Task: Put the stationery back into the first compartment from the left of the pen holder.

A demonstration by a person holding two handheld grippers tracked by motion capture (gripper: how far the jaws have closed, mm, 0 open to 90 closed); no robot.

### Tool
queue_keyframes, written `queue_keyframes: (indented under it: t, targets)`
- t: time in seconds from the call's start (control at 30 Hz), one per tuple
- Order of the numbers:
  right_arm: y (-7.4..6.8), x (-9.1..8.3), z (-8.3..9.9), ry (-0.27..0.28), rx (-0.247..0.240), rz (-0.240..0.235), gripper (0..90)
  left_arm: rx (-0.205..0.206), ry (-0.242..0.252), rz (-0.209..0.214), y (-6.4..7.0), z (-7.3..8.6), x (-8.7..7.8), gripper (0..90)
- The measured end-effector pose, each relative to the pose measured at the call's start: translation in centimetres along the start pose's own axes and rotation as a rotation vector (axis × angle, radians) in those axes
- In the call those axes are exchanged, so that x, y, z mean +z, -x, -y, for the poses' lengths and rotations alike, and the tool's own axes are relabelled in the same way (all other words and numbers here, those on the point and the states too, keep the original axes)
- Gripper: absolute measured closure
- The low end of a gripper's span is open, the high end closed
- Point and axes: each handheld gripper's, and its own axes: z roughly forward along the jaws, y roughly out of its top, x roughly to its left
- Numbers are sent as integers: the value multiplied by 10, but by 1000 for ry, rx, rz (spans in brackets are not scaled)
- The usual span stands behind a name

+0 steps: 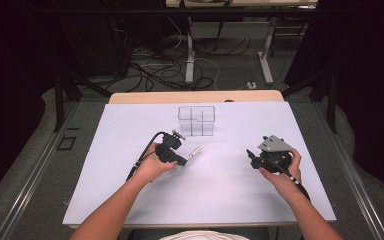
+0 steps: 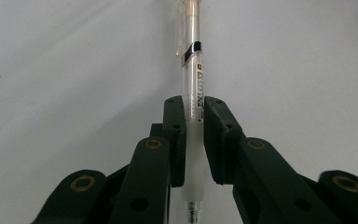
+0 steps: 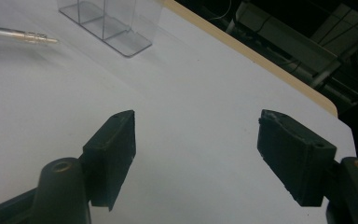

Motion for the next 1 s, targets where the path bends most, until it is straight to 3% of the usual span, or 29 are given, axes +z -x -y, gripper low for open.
queue_keyframes:
  t: [0.2,0.3,0.43,0.5,0.67,0.83,1.0]
  targets:
    - [-9,-3,-6,30,-88,16,308,2,18,14,0,1,-12,792]
    - [-14,-4,-10,20,-141,11,309,1,20,16,-1,3,-17,792]
    - [-21,-1,-14,-1,-211,-43,325,-7,33,18,0,5,-22,792]
    - [-26,2,-17,-9,-263,-75,325,-5,39,18,0,6,-25,792]
    - [-40,3,-28,-6,-421,-95,325,-4,46,18,-1,11,-32,792]
    - [-54,3,-40,16,-527,-130,309,-9,61,20,-3,15,-41,792]
    - [-67,5,-53,35,-550,-174,286,-14,57,26,-5,19,-46,792]
